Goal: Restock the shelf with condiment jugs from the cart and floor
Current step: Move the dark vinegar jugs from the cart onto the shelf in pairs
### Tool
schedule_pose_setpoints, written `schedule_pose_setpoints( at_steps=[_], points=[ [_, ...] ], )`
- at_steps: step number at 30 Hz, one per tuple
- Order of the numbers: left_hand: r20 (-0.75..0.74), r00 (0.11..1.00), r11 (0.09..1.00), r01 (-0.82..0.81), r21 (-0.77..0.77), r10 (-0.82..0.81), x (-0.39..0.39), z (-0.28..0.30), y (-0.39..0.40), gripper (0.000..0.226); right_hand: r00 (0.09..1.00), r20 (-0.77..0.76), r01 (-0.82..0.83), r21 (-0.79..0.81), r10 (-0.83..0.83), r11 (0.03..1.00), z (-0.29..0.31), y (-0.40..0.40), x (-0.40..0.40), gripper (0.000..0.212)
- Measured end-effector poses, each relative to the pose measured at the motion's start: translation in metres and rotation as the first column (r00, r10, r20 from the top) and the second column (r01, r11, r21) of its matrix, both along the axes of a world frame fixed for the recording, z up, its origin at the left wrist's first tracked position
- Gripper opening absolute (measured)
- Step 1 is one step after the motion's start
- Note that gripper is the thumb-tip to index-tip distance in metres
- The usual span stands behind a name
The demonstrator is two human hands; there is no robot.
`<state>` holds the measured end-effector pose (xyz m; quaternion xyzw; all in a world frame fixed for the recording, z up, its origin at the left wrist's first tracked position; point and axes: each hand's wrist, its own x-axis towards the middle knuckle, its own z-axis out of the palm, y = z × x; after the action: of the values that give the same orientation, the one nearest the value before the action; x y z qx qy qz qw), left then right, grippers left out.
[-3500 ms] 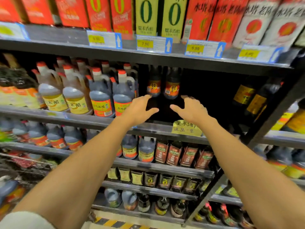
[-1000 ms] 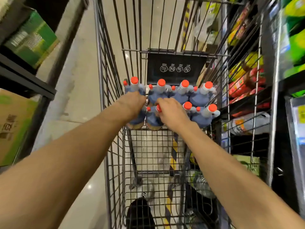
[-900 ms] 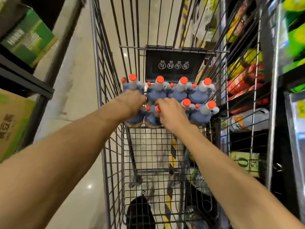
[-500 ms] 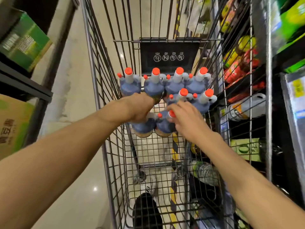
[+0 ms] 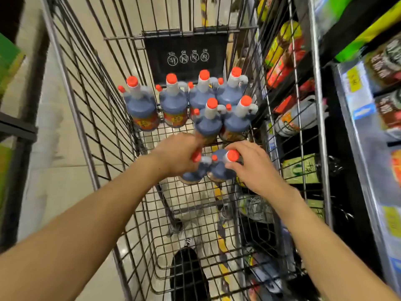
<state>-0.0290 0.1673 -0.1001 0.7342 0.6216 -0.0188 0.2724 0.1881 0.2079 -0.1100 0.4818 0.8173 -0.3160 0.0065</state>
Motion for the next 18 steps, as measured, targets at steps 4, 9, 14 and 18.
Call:
schedule_pose_setpoints(
  at_steps=[4,9,14,18],
  points=[
    [0.256,0.884,0.918,-0.356,-0.176,0.392,-0.003,-0.023,-0.024,0.040,0.925,-0.259,0.201,-0.287,-0.278,0.937,-0.013,-0.007,0.013,0.048],
    [0.483,0.454,0.658,-0.597,-0.459,0.748,0.010,-0.057,-0.051,0.071,0.850,-0.282,0.239,-0.547,-0.445,0.802,-0.048,-0.010,0.024,0.067],
    [0.484,0.399,0.623,-0.578,-0.526,0.779,0.013,-0.095,-0.061,0.112,0.854,-0.266,0.195,-0.633,-0.447,0.749,-0.080,-0.007,0.029,0.089],
    [0.445,0.492,0.662,-0.596,-0.454,0.748,0.012,-0.107,-0.062,0.090,0.879,-0.211,0.175,-0.691,-0.427,0.702,-0.096,-0.002,0.025,0.094]
  ],
)
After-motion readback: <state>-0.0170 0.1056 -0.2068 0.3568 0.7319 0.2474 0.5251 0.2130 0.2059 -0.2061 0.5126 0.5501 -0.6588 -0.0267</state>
